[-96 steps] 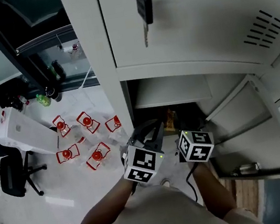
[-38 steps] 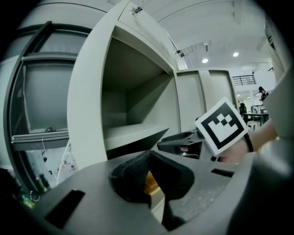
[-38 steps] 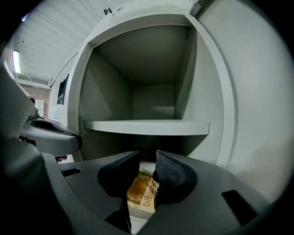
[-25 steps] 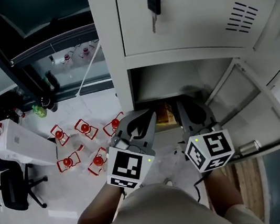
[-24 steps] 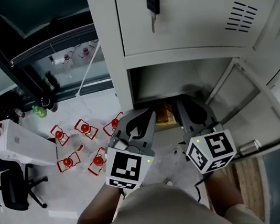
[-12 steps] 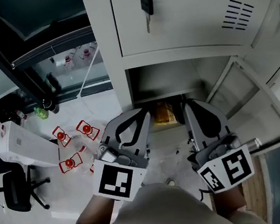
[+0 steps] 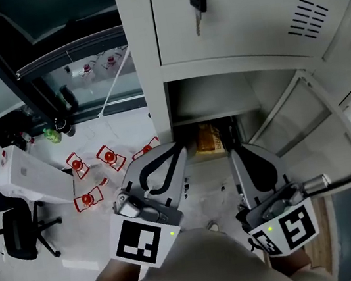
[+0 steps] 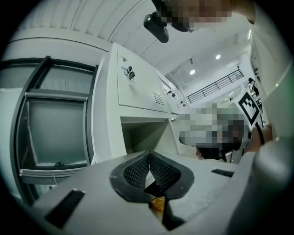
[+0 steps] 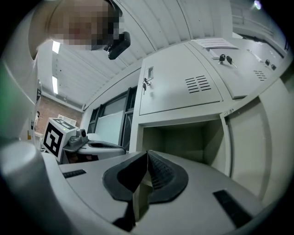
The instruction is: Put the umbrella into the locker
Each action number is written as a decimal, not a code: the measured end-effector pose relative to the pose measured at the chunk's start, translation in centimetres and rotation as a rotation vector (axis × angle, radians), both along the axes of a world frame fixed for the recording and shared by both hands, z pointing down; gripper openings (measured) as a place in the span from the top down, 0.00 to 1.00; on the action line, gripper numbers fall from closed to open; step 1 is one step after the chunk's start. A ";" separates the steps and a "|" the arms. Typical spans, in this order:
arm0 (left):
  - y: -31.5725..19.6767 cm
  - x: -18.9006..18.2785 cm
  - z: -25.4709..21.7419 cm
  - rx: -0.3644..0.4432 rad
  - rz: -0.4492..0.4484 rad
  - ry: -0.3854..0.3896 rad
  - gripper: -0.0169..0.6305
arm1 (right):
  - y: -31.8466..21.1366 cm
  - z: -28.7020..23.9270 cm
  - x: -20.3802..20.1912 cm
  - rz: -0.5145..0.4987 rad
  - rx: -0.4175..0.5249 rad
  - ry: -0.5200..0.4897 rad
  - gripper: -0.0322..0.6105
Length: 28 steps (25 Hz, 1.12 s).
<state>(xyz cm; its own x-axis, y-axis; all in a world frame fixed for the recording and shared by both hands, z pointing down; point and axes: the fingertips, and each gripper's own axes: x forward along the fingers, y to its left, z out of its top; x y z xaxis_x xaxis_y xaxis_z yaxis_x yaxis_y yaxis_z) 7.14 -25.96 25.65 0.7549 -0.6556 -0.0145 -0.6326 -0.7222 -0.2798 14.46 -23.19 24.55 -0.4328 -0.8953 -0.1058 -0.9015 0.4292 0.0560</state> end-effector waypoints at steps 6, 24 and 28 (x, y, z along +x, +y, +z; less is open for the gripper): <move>0.5 -0.2 0.9 -0.011 0.004 -0.023 0.96 | 0.7 1.5 -1.2 -0.032 -0.040 -0.011 0.93; 1.1 0.4 4.9 -0.107 0.028 -0.047 0.96 | 1.1 5.0 -0.8 -0.037 -0.140 0.013 0.93; 1.4 0.8 4.9 -0.102 0.050 -0.043 0.96 | 1.1 5.1 -1.1 -0.034 -0.140 0.023 0.93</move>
